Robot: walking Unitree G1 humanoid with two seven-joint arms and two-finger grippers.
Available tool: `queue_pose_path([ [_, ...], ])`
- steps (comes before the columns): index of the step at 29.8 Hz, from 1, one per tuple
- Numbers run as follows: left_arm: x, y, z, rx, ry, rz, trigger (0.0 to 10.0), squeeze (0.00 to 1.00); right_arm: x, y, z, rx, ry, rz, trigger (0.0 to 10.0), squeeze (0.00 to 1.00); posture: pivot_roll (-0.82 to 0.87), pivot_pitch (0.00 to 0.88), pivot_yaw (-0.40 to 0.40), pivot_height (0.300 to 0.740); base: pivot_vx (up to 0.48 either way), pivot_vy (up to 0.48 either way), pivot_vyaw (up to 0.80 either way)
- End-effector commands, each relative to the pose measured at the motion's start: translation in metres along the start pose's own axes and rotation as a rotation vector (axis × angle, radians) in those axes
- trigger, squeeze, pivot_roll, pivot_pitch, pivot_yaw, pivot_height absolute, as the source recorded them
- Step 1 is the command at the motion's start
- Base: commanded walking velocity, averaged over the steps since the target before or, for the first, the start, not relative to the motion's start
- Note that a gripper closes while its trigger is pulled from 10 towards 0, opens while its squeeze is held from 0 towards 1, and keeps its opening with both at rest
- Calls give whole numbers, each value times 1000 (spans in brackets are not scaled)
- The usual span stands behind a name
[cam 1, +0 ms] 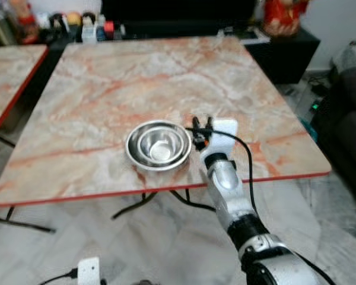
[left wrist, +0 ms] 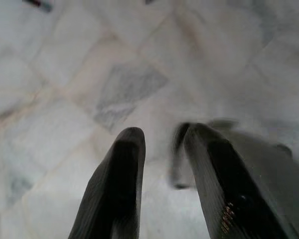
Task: Setting the table
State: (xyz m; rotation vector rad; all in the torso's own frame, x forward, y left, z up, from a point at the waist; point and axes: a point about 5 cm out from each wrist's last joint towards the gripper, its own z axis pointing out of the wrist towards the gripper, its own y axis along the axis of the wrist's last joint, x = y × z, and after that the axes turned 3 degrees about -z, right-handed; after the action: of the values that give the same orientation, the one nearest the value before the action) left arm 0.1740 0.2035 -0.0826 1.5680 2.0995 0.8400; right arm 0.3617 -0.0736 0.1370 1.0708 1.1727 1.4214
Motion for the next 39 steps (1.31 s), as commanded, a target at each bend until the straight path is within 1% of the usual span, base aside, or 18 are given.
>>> queue_pose_path([
  [1, 8, -7, -2, 23, 16, 10, 10000, 0, 11, 8, 3, -30, 23, 19, 10000, 0, 111, 74, -31, 715, 0, 382, 0],
  [17, 13, -5, -1, 7, 31, 9, 10000, 0, 16, 13, 2, -64, 24, 43, 10000, 0, 116, 83, -18, 715, 0, 388, 0],
  [30, 12, -4, -1, 6, 33, 4, 10000, 0, 19, 13, 1, -67, 42, 34, 10000, 0, 118, 81, -27, 715, 0, 388, 0],
  [39, 10, -5, -2, 3, 36, -6, 10000, 0, 22, 11, 0, -57, 76, 21, 10000, 0, 120, 85, -40, 715, 0, 388, 0],
])
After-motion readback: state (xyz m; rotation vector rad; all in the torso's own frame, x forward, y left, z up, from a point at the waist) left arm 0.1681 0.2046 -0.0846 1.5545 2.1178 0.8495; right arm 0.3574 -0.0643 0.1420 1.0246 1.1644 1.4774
